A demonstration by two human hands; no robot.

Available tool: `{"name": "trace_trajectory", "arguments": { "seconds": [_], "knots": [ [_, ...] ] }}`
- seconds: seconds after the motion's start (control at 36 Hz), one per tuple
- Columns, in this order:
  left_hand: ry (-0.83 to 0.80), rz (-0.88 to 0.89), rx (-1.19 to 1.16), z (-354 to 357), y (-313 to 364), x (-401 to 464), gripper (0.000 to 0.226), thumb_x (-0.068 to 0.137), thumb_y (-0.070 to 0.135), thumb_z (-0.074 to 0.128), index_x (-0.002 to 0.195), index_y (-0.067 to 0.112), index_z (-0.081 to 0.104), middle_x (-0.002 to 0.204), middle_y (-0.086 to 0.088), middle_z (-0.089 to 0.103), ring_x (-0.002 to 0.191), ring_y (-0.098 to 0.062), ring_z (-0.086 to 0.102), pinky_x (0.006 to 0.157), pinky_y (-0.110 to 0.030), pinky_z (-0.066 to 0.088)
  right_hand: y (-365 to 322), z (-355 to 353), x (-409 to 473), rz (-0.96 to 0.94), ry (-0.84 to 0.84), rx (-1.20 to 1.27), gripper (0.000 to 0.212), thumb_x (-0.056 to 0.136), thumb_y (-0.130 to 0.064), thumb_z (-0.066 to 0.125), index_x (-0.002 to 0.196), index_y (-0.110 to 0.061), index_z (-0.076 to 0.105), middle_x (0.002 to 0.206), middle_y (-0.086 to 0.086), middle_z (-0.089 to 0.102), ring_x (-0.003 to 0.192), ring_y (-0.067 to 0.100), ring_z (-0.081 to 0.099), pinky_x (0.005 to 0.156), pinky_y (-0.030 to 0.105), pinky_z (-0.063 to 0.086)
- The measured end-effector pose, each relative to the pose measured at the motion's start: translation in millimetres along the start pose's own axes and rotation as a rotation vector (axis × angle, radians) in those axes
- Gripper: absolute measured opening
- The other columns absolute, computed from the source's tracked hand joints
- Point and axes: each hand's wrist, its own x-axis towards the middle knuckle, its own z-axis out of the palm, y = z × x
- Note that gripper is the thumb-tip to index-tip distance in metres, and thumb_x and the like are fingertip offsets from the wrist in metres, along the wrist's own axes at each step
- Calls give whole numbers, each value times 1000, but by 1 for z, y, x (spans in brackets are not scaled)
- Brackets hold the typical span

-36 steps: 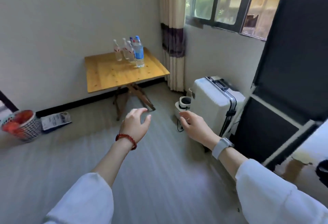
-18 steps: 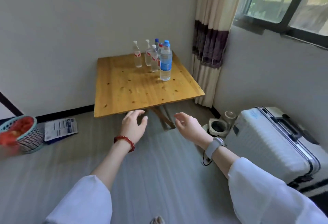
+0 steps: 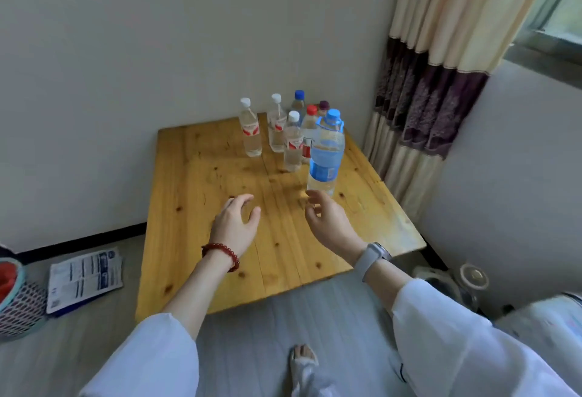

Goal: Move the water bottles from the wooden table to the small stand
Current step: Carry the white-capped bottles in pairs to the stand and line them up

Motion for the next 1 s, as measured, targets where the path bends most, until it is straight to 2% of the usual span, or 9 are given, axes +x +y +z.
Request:
{"name": "trace_trajectory", "arguments": {
  "seconds": [0.08, 0.19, 0.28, 0.42, 0.58, 0.69, 0.81, 0.89, 1.0],
  "knots": [
    [5, -34, -10, 7, -8, 67, 35, 91, 26, 50, 123, 13, 50, 126, -6, 52, 116, -20, 50, 93, -27, 40, 0, 12, 74, -8, -13, -8, 44, 92, -14, 42, 135, -9, 36, 131, 14, 50, 118, 27, 51, 98, 39, 44],
    [20, -115, -48, 9, -22, 145, 41, 90, 29, 50, 128, 16, 43, 134, -5, 45, 121, -19, 47, 100, -35, 41, -3, 30, 159, 13, 5, 24, 52, 92, -14, 44, 140, -7, 25, 140, 16, 40, 129, 26, 40, 103, 33, 35],
    [22, -147, -57, 15, -36, 190, 46, 90, 29, 51, 132, 17, 38, 138, -5, 41, 122, -20, 45, 101, -34, 40, -1, 44, 209, 89, 47, 92, 59, 89, -13, 48, 141, -5, 21, 141, 19, 37, 132, 29, 35, 106, 32, 31],
    [-20, -195, -52, 27, -63, 269, 60, 87, 34, 54, 139, 21, 25, 144, -6, 31, 125, -24, 41, 96, -34, 40, 11, 68, 278, 235, 172, 166, 72, 84, -14, 58, 142, -2, 16, 143, 22, 30, 134, 34, 27, 111, 39, 26],
    [-60, -178, -114, 50, -94, 359, 87, 79, 36, 66, 143, 23, 10, 151, -9, 17, 138, -25, 24, 109, -43, 30, 26, 100, 338, 430, 404, 218, 89, 80, -19, 68, 144, -3, 9, 145, 25, 20, 135, 37, 24, 111, 43, 27],
    [-120, -128, -175, 71, -116, 412, 102, 71, 35, 74, 144, 24, 4, 152, -7, 11, 140, -24, 14, 113, -45, 22, 34, 123, 365, 485, 518, 156, 86, 77, -20, 70, 143, -8, 15, 140, 23, 25, 129, 38, 30, 108, 42, 28],
    [-154, -128, -277, 91, -134, 445, 102, 66, 33, 79, 141, 27, 11, 149, -4, 18, 137, -20, 22, 113, -44, 26, 47, 139, 377, 461, 634, 107, 78, 75, -16, 72, 137, -6, 26, 134, 22, 34, 125, 34, 34, 107, 37, 31],
    [-161, -106, -332, 101, -143, 454, 89, 67, 27, 79, 137, 22, 23, 141, -3, 34, 127, -21, 37, 107, -44, 36, 56, 139, 379, 432, 642, 91, 74, 76, -16, 72, 135, -5, 29, 132, 16, 39, 124, 24, 36, 100, 19, 27],
    [-124, -76, -342, 104, -148, 455, 80, 66, 29, 80, 132, 21, 35, 135, -2, 45, 122, -20, 44, 101, -38, 40, 56, 139, 377, 402, 629, 139, 73, 77, -17, 71, 135, -5, 28, 133, 9, 40, 123, 19, 39, 101, 21, 29]
  ]
}}
